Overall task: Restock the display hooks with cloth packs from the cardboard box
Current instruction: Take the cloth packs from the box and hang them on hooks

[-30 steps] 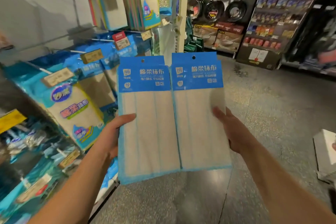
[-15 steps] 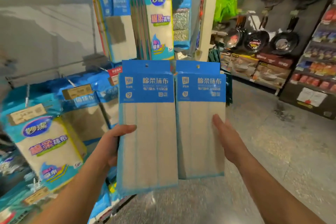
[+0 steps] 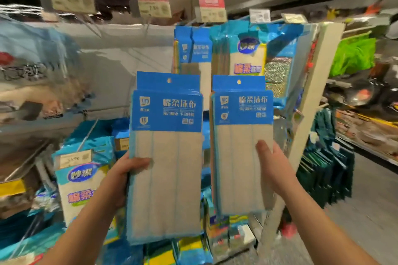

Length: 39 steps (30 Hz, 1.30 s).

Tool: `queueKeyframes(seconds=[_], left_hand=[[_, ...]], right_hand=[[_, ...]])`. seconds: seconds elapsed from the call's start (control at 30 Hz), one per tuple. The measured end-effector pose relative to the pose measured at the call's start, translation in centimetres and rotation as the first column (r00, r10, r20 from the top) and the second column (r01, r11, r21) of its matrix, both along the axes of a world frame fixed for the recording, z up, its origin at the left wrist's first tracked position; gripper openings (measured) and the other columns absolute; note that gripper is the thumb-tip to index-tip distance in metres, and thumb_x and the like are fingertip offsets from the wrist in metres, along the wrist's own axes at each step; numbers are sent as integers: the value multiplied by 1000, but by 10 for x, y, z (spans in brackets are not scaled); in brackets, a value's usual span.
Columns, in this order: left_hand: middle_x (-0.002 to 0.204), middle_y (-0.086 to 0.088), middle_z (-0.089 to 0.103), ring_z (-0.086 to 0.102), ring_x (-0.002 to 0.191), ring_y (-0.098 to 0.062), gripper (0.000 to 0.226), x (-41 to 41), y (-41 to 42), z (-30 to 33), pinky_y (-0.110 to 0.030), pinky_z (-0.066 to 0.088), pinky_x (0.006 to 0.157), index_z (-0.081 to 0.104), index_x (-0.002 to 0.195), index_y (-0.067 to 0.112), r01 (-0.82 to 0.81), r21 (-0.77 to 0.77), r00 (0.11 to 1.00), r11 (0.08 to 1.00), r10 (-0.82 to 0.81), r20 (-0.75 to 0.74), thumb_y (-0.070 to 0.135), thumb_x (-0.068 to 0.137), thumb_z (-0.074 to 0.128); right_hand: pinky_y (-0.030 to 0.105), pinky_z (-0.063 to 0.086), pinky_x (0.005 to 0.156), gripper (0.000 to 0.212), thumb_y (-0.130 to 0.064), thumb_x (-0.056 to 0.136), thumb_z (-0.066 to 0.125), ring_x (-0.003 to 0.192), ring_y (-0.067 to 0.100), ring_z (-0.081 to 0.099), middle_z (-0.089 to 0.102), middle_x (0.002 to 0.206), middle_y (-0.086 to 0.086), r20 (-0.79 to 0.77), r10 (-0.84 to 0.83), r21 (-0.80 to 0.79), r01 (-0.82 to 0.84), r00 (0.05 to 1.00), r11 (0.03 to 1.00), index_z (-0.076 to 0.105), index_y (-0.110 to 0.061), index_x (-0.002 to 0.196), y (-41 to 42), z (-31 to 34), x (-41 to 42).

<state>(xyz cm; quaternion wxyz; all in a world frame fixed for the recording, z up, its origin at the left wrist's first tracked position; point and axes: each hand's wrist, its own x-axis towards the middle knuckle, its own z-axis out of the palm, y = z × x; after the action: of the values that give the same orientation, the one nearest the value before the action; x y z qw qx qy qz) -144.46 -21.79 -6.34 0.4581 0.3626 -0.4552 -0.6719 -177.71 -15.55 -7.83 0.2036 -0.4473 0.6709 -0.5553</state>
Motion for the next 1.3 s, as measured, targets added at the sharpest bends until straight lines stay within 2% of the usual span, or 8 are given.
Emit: queueKeyframes(seconds=[0.17, 0.3, 0.4, 0.6, 0.83, 0.97, 1.1, 1.3], left_hand=[[63, -11, 69, 66, 50, -23, 59, 5, -51, 21, -34, 58, 49, 62, 101, -1, -68, -78, 997, 995, 65, -35, 19, 47, 74], [65, -13, 69, 67, 51, -25, 102, -2, -87, 33, -33, 57, 47, 66, 94, 0, -60, -153, 998, 986, 59, -14, 37, 3, 92], [68, -15, 70, 67, 53, -26, 103, -6, -107, 40, -31, 57, 48, 67, 95, -2, -25, -213, 1000, 977, 21, -18, 39, 4, 92], [75, -18, 72, 70, 57, -29, 46, -15, -123, 53, -36, 58, 49, 80, 75, 10, 80, -256, 996, 963, -86, -10, 15, 30, 80], [80, -20, 74, 72, 62, -31, 79, -32, -131, 57, -36, 60, 52, 80, 80, 10, 91, -291, 996, 952, -94, 6, 38, 8, 95], [82, -20, 74, 72, 63, -31, 77, -38, -136, 57, -37, 60, 53, 80, 82, 9, 91, -302, 995, 949, -96, -3, 36, 11, 95], [76, -16, 73, 70, 58, -29, 30, -44, -140, 57, -36, 59, 49, 81, 73, 13, 42, -279, 996, 959, -63, -64, 5, 47, 67], [71, -15, 72, 69, 55, -27, 53, -55, -147, 51, -35, 58, 47, 66, 95, 0, -24, -227, 998, 974, 12, -57, 9, 43, 75]], right_hand=[[25, 32, 81, 34, -40, 103, 43, 103, 13, 52, 57, 114, -5, -69, 43, -54, -47, 997, 997, 51, -23, 131, -84, 40, -4], [28, 34, 87, 42, -44, 102, 44, 109, 17, 52, 56, 116, -3, -136, 61, -87, -73, 989, 994, 53, -18, 133, -145, 66, -11], [29, 35, 86, 43, -47, 101, 44, 110, 20, 54, 60, 117, 0, -125, 64, -125, -80, 990, 989, 55, -17, 129, -178, 82, -13], [38, 46, 93, 38, -57, 97, 45, 107, 19, 61, 66, 116, -3, -39, 115, -193, -121, 993, 974, 57, -27, 116, -214, 100, -15], [50, 49, 100, 30, -66, 90, 50, 106, 16, 66, 70, 114, -9, 43, 250, -216, -235, 967, 948, 61, -41, 102, -239, 111, -27], [50, 51, 99, 49, -73, 81, 55, 105, 18, 68, 72, 112, -7, 100, 316, -203, -292, 943, 935, 65, -35, 110, -252, 108, -32], [46, 56, 92, 42, -64, 90, 53, 97, 19, 71, 74, 105, -3, 129, 361, -156, -340, 924, 927, 66, -27, 107, -268, 110, -31], [33, 41, 101, 64, -67, 92, 45, 118, 16, 52, 54, 131, -9, 143, 360, -47, -357, 922, 933, 51, -23, 139, -294, 110, -18]])
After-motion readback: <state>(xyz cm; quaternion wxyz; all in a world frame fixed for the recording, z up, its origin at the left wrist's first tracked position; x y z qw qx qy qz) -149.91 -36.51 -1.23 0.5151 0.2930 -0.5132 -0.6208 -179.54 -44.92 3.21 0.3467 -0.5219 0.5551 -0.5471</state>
